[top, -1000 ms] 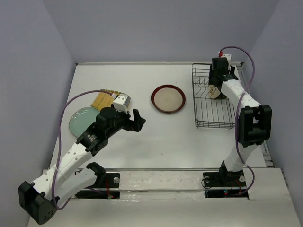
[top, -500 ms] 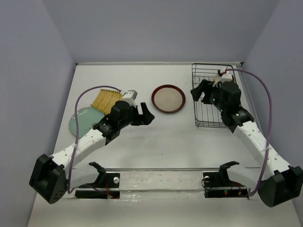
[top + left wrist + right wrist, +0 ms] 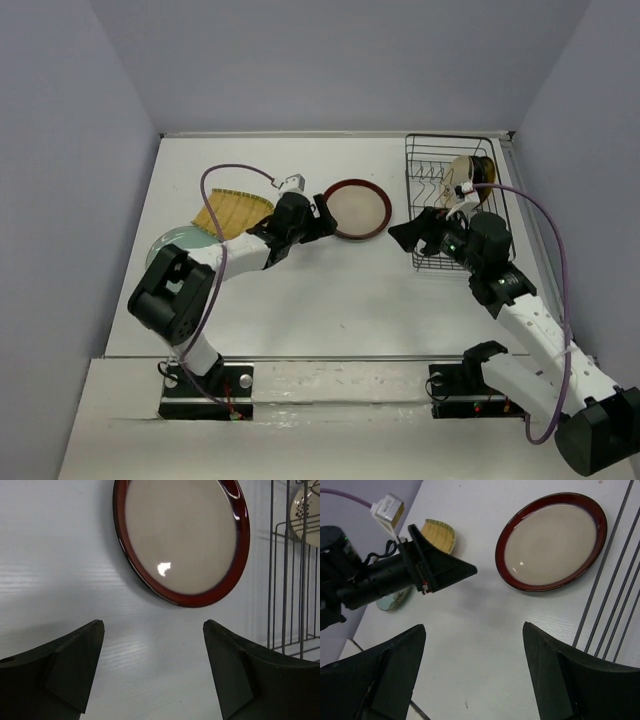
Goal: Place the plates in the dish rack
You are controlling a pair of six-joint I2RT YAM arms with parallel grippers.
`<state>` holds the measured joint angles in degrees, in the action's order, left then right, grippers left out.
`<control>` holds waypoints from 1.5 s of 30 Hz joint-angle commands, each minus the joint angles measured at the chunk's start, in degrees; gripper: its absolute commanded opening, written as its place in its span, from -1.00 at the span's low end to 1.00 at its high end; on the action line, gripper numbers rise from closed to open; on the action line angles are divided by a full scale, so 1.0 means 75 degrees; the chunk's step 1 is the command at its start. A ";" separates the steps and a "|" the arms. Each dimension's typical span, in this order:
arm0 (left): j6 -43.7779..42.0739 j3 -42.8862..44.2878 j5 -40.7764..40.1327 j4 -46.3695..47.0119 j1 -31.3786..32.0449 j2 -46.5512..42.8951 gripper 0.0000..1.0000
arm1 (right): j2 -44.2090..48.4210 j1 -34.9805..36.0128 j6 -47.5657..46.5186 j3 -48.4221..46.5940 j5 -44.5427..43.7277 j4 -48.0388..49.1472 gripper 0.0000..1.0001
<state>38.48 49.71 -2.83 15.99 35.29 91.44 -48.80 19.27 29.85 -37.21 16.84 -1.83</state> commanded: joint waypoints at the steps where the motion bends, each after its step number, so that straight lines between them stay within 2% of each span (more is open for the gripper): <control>1: 0.0026 0.0881 -0.0560 0.0576 -0.0286 0.0743 0.80 | 0.0365 0.0080 0.0052 0.0168 0.0520 0.0630 0.67; 6: -0.0137 0.1924 -0.0115 0.0248 -0.0744 0.2114 0.73 | 0.0448 0.0150 -0.0018 0.0274 0.0673 0.0665 0.66; 12: -0.0279 0.2908 -0.0010 -0.0081 -0.0779 0.2854 0.66 | 0.0330 0.0150 -0.0042 0.0379 0.0825 0.0863 0.65; 18: -0.0092 0.3425 0.0237 0.0013 -0.0779 0.3522 0.54 | 0.0202 0.0150 0.0005 0.0532 0.1001 0.1075 0.63; 26: 0.0108 0.3485 0.0178 0.0399 -0.0803 0.3968 0.01 | 0.0108 0.0150 -0.0019 0.0661 0.0966 0.1110 0.62; 27: 0.0108 0.3415 0.0155 0.0434 -0.0803 0.3968 -0.07 | 0.0073 0.0150 -0.0007 0.0684 0.1000 0.1134 0.62; 28: 0.0108 0.3368 0.0132 0.0539 -0.0814 0.3957 -0.27 | 0.0049 0.0150 0.0005 0.0684 0.1024 0.1134 0.62; 30: 0.0061 0.3309 0.0143 0.0587 -0.0838 0.3968 -0.52 | 0.0014 0.0150 -0.0065 0.0672 0.1013 0.1122 0.62; 31: 0.0049 0.3251 0.0236 0.0645 -0.0873 0.3957 -0.81 | -0.0021 0.0150 -0.0100 0.0649 0.0978 0.1099 0.62; 32: 0.0038 0.3216 0.0260 0.0680 -0.0896 0.3922 -0.89 | -0.0033 0.0150 -0.0147 0.0637 0.0966 0.1076 0.62; 34: 0.0049 0.2924 0.0260 0.0902 -0.0931 0.3793 -0.89 | -0.0056 0.0150 -0.0159 0.0591 0.1012 0.1040 0.62; 39: 0.0084 0.1963 0.0155 0.1571 -0.0967 0.2589 -0.89 | -0.0337 0.0150 -0.0346 0.0368 0.1410 0.0982 0.65; 41: 0.0108 0.1471 0.0236 0.1898 -0.0967 0.1978 -0.89 | -0.0571 0.0150 -0.0428 0.0251 0.1527 0.0900 0.77; 45: 0.0143 0.0803 0.0342 0.2215 -0.0979 0.1099 -0.89 | -0.1192 0.0150 -0.0417 -0.0007 0.1809 0.0830 0.88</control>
<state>40.56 58.98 0.49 26.28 28.25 108.75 -54.30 19.97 27.88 -33.34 26.85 3.05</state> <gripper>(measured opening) 0.106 0.919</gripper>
